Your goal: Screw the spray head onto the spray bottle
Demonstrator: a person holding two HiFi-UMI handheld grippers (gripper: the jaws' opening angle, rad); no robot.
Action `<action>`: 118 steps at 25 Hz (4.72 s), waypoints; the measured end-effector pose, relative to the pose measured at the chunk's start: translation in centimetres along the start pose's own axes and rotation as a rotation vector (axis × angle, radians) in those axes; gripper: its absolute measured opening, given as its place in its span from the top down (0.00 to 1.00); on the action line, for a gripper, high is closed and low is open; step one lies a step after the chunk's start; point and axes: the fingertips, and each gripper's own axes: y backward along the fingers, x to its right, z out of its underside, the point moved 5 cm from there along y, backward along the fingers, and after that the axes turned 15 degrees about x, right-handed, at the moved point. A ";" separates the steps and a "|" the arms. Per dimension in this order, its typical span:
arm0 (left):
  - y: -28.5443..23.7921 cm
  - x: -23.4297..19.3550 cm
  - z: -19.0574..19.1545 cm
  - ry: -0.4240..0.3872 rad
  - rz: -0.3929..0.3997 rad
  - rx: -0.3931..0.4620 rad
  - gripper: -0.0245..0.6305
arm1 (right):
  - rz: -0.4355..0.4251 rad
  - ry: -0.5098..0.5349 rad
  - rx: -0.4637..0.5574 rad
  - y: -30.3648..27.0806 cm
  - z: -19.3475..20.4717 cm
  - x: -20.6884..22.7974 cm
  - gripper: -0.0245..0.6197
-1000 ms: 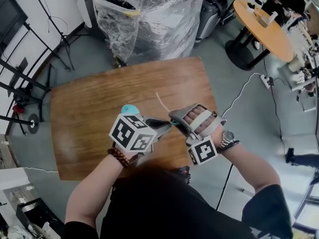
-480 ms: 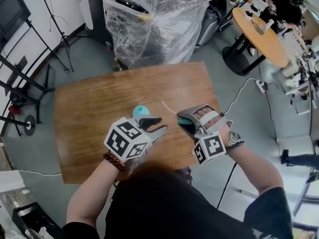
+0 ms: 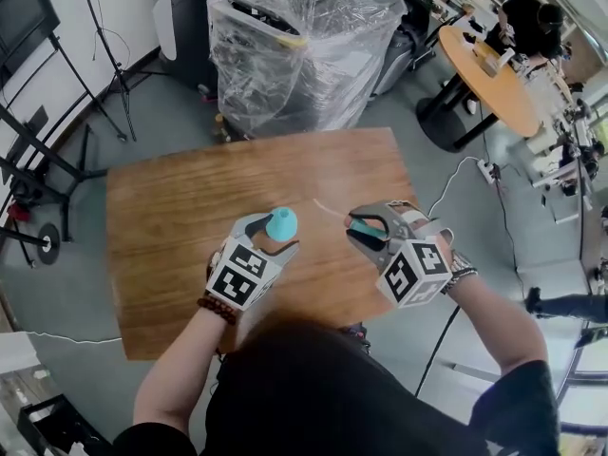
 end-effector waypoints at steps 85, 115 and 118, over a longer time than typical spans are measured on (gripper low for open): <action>-1.5 2.9 4.2 -0.617 0.103 -0.402 0.37 | -0.395 0.076 -0.141 -5.4 -6.4 -3.9 0.77; -1.6 2.7 4.2 -0.556 0.055 -0.325 0.37 | -0.204 -0.713 -0.058 -4.3 -4.6 -1.4 0.69; -1.6 2.5 4.1 -0.544 0.056 -0.317 0.37 | -0.228 -0.504 -0.075 -3.9 -4.8 -1.8 0.69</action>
